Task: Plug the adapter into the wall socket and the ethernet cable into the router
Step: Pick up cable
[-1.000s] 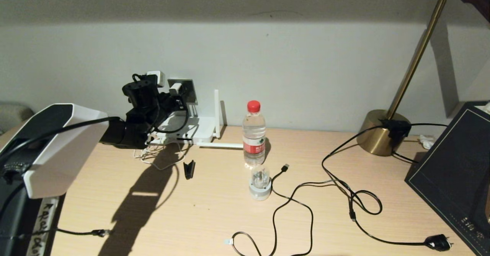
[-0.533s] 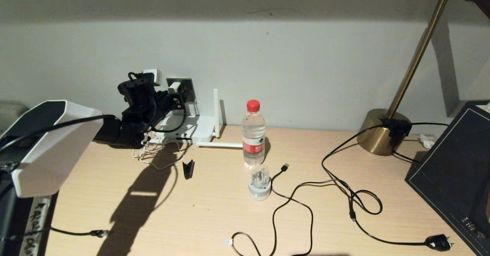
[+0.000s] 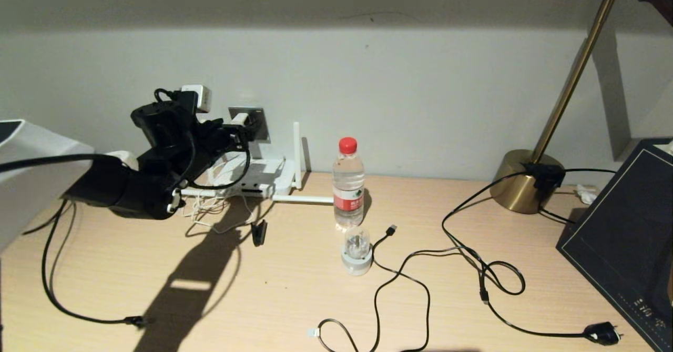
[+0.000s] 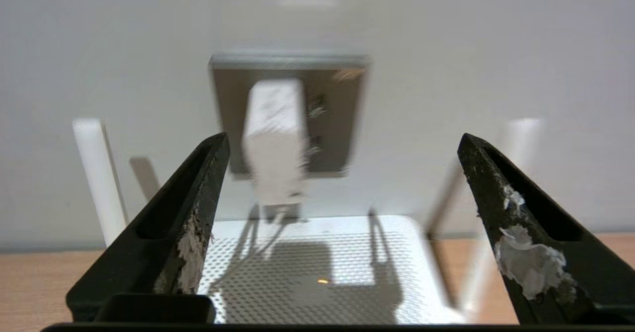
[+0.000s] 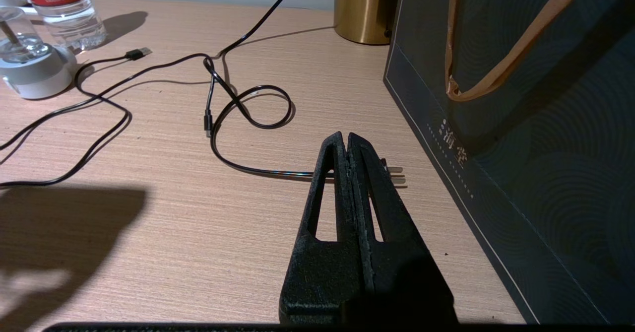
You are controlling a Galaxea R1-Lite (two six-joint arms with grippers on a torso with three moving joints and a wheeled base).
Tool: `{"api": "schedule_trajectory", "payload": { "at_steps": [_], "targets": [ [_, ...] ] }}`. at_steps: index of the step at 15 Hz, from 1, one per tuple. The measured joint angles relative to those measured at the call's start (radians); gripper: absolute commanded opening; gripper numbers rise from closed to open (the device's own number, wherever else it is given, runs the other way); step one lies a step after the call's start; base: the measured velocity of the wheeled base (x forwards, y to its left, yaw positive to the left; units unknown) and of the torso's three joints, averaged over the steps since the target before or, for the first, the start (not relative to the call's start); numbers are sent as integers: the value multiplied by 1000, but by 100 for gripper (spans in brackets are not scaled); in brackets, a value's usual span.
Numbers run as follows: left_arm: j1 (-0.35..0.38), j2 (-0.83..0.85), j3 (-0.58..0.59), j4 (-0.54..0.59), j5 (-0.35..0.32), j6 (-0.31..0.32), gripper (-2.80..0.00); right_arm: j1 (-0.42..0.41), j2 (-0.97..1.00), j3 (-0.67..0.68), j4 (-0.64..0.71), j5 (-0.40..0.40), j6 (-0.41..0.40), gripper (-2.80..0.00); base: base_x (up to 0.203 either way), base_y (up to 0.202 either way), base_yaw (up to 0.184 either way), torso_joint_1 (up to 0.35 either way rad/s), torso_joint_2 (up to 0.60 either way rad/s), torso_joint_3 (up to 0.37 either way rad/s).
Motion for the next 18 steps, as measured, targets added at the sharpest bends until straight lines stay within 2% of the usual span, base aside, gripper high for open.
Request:
{"api": "schedule_trajectory", "payload": {
  "at_steps": [2, 4, 8, 10, 12, 14, 15, 16, 18],
  "targets": [
    [-9, -108, 73, -2, -23, 11, 0, 0, 0, 0, 0, 0, 0, -280, 0, 0, 0, 0, 0, 0],
    [-14, -229, 161, 3, -72, 57, 0, 0, 0, 0, 0, 0, 1, -280, 0, 0, 0, 0, 0, 0],
    [-18, -484, 453, 70, -236, 212, 0, 0, 0, 0, 0, 0, 0, -280, 0, 0, 0, 0, 0, 0],
    [-16, -590, 594, 137, -346, 348, 0, 0, 0, 0, 0, 0, 0, -280, 0, 0, 0, 0, 0, 0],
    [-12, -653, 695, 192, -462, 536, 0, 0, 0, 0, 0, 0, 0, -280, 0, 0, 0, 0, 0, 0],
    [-1, -670, 778, 260, -538, 700, 0, 0, 0, 0, 0, 0, 0, -280, 0, 0, 0, 0, 0, 0],
    [12, -665, 798, 303, -549, 750, 0, 0, 0, 0, 0, 0, 0, -280, 0, 0, 0, 0, 0, 0],
    [34, -652, 795, 332, -553, 769, 0, 0, 0, 0, 0, 0, 0, -280, 0, 0, 0, 0, 0, 0],
    [95, -590, 722, 379, -554, 805, 0, 0, 0, 0, 0, 0, 0, -280, 0, 0, 0, 0, 0, 0]
  ]
}}
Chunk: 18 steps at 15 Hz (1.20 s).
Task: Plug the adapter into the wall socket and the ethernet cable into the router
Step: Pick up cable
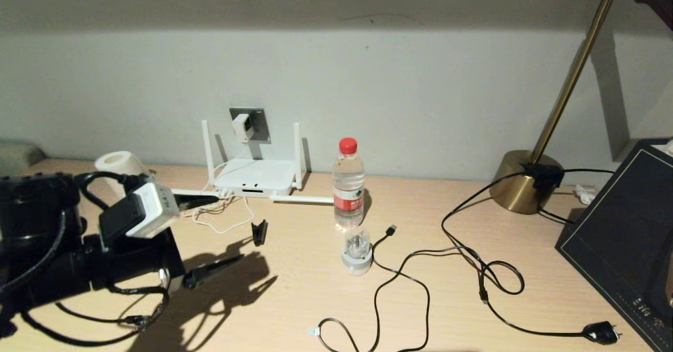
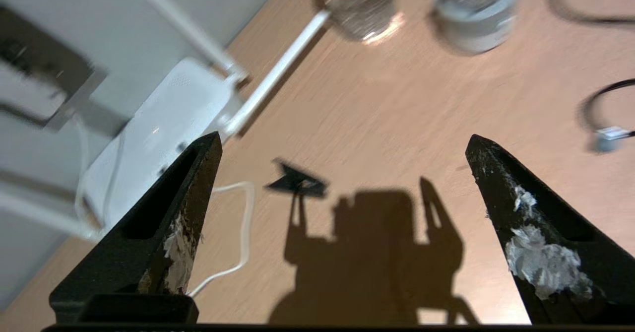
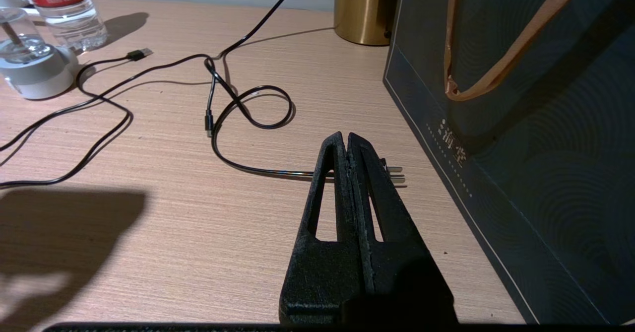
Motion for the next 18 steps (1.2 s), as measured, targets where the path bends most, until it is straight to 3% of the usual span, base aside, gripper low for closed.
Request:
{"api": "schedule_trajectory", "payload": {
  "at_steps": [3, 5, 7, 11, 14, 15, 18],
  "targets": [
    [154, 128, -198, 82, -1, 143, 0, 0, 0, 0, 0, 0, 0, -280, 0, 0, 0, 0, 0, 0],
    [214, 169, -277, 200, -2, 232, 0, 0, 0, 0, 0, 0, 0, -280, 0, 0, 0, 0, 0, 0],
    [231, 169, -290, 285, -5, 250, 0, 0, 0, 0, 0, 0, 0, -280, 0, 0, 0, 0, 0, 0],
    [267, 131, -220, 313, -5, 261, 0, 0, 0, 0, 0, 0, 0, -280, 0, 0, 0, 0, 0, 0],
    [354, 87, -196, 421, -37, 336, 0, -1, 0, 0, 0, 0, 0, -280, 0, 0, 0, 0, 0, 0],
    [386, 70, -199, 499, -56, 395, 0, 0, 0, 0, 0, 0, 0, -280, 0, 0, 0, 0, 0, 0],
    [505, 34, -252, 783, -74, 699, 0, 0, 0, 0, 0, 0, 0, -280, 0, 0, 0, 0, 0, 0]
  ]
}}
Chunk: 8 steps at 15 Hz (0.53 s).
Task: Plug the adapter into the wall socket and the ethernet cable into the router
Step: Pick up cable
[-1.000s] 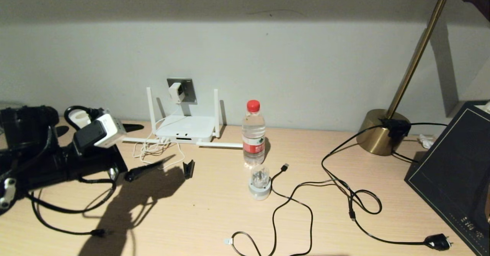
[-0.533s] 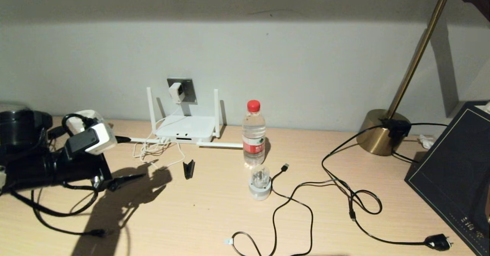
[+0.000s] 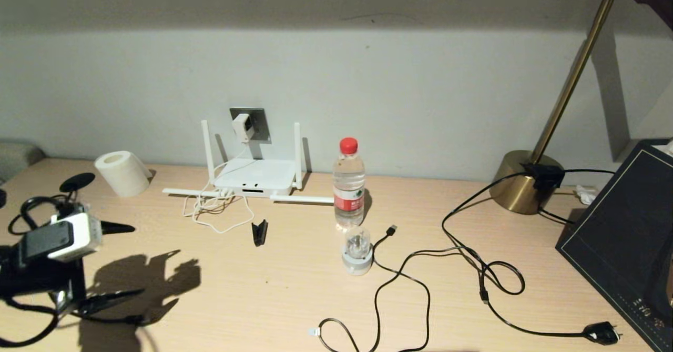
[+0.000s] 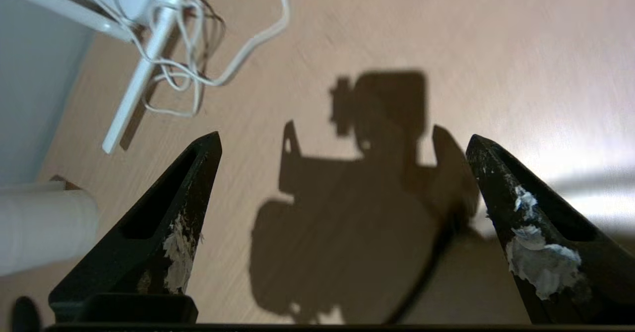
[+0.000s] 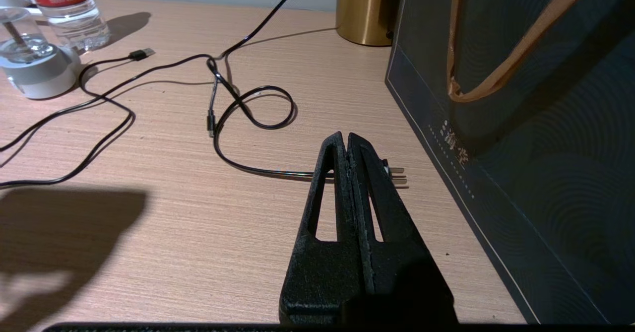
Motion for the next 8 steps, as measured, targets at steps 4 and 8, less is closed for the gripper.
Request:
{"api": "schedule_trajectory", "payload": {
  "at_steps": [4, 8],
  "targets": [
    [124, 2, -82, 308, 2, 406, 0, 0, 0, 0, 0, 0, 0, -280, 0, 0, 0, 0, 0, 0],
    [104, 35, -147, 315, 85, 450, 0, 0, 0, 0, 0, 0, 0, -280, 0, 0, 0, 0, 0, 0]
  ]
}}
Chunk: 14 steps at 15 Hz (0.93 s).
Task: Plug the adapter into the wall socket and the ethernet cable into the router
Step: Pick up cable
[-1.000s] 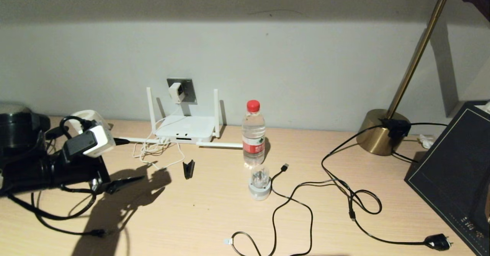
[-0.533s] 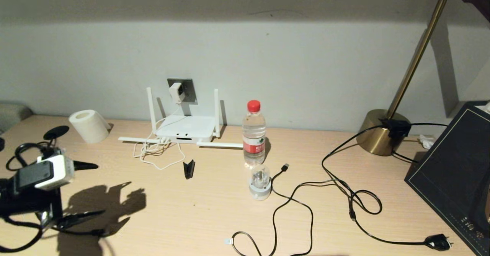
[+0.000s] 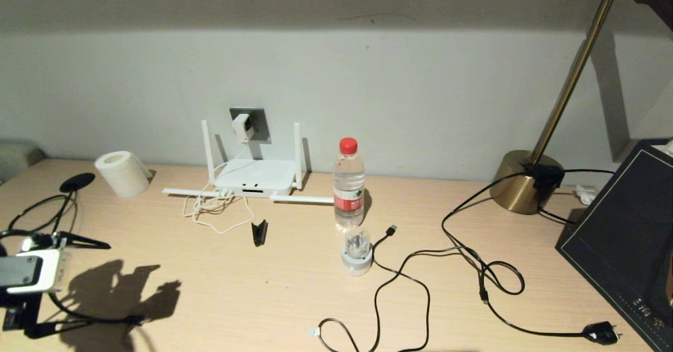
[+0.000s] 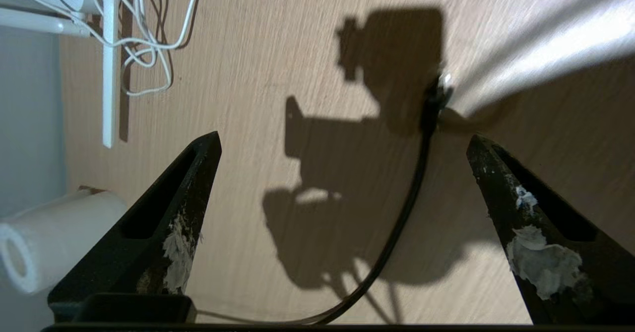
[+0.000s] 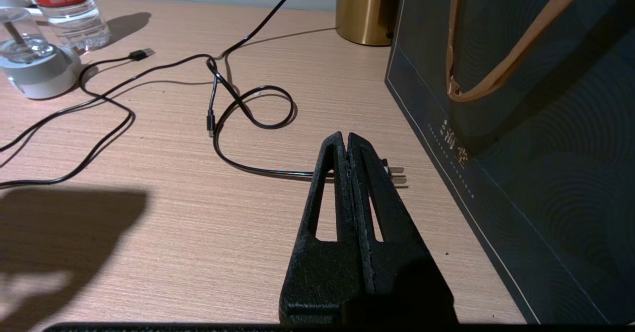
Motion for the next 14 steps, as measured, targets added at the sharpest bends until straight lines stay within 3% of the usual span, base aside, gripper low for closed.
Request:
{"api": "schedule_trajectory", "payload": {
  "at_steps": [5, 9, 14],
  "targets": [
    [-82, 66, -51, -66, 12, -3, 0, 0, 0, 0, 0, 0, -1, -280, 0, 0, 0, 0, 0, 0],
    [-133, 106, -67, -54, 15, -1, 0, 0, 0, 0, 0, 0, 0, -280, 0, 0, 0, 0, 0, 0],
    [-184, 143, -3, -44, 20, -1, 0, 0, 0, 0, 0, 0, -1, -280, 0, 0, 0, 0, 0, 0]
  ]
}}
